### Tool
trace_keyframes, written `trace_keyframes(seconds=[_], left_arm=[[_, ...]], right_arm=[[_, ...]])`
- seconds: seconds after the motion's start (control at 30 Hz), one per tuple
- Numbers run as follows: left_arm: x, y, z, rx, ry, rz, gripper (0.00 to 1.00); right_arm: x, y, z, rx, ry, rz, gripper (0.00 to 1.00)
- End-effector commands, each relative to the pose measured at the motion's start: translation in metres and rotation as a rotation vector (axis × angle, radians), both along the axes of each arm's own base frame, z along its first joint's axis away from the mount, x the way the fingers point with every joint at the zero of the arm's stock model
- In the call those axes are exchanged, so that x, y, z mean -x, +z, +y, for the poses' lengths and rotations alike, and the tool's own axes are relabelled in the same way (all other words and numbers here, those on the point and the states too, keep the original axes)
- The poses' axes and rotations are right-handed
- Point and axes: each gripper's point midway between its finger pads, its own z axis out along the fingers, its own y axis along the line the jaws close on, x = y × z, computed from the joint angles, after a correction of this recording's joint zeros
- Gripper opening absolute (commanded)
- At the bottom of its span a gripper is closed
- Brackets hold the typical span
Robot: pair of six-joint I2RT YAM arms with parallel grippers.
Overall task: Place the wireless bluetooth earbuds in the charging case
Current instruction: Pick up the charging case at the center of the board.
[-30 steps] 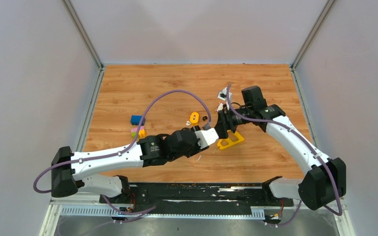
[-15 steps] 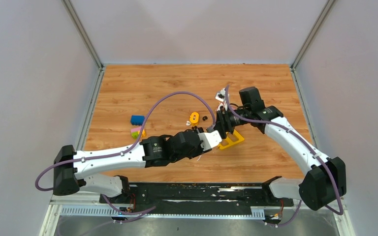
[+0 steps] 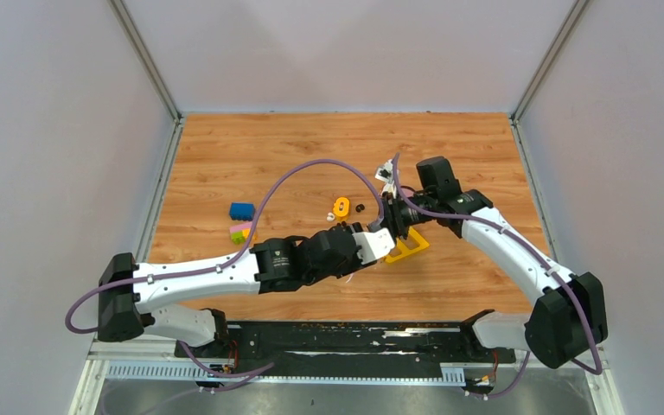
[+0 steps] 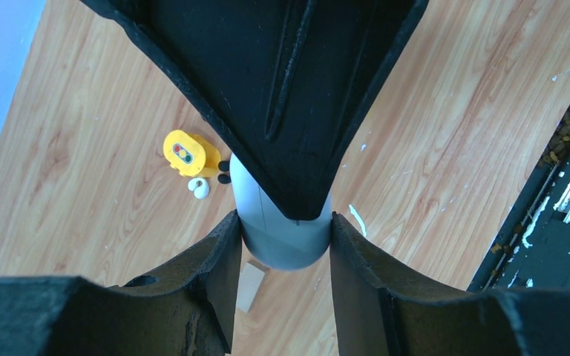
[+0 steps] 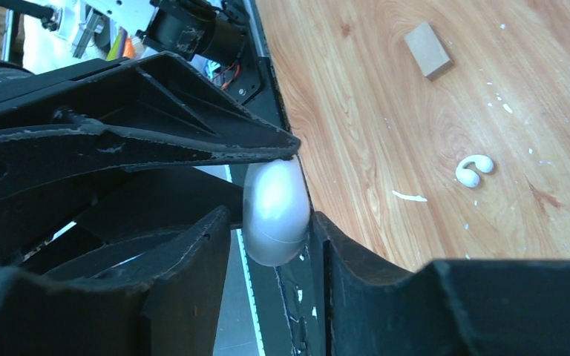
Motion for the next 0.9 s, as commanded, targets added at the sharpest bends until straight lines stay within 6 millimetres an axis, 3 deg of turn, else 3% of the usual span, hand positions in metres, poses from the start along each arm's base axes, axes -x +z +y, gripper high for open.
trace_keyframes(seconds=[0.0,0.17,0.3,0.4,0.53,0.63,0.87], left_arm=[[-0.004,0.025,-0.013,0.057,-0.009,-0.048,0.32],[-0.006,0.022,-0.011,0.038,-0.008,-0.058,0.36],[-0.004,0.026,-0.002,0.127,0.029,-0.054,0.66],[-0.004,0.052,0.003,0.363,0.076,-0.008,0.77],[-0.002,0.087,0.008,0.754,0.088,0.195,0.82],[0.001,0.095,0.007,0.936,0.06,0.315,0.83],[0.01,0.115,-0.02,1.211,-0.107,0.537,0.8]], right_arm=[[0.01,0.011,0.009,-0.083,0.081,-0.015,0.41],[0.015,0.016,0.009,-0.104,0.105,-0.034,0.12],[0.003,0.022,-0.002,-0.075,0.066,-0.107,0.01],[-0.008,0.036,-0.017,-0.114,0.049,-0.099,0.0],[-0.017,0.048,-0.04,-0.151,0.027,-0.152,0.0],[-0.016,0.062,-0.05,-0.206,0.024,-0.274,0.01],[0.004,0.098,-0.053,-0.312,0.006,-0.551,0.01]])
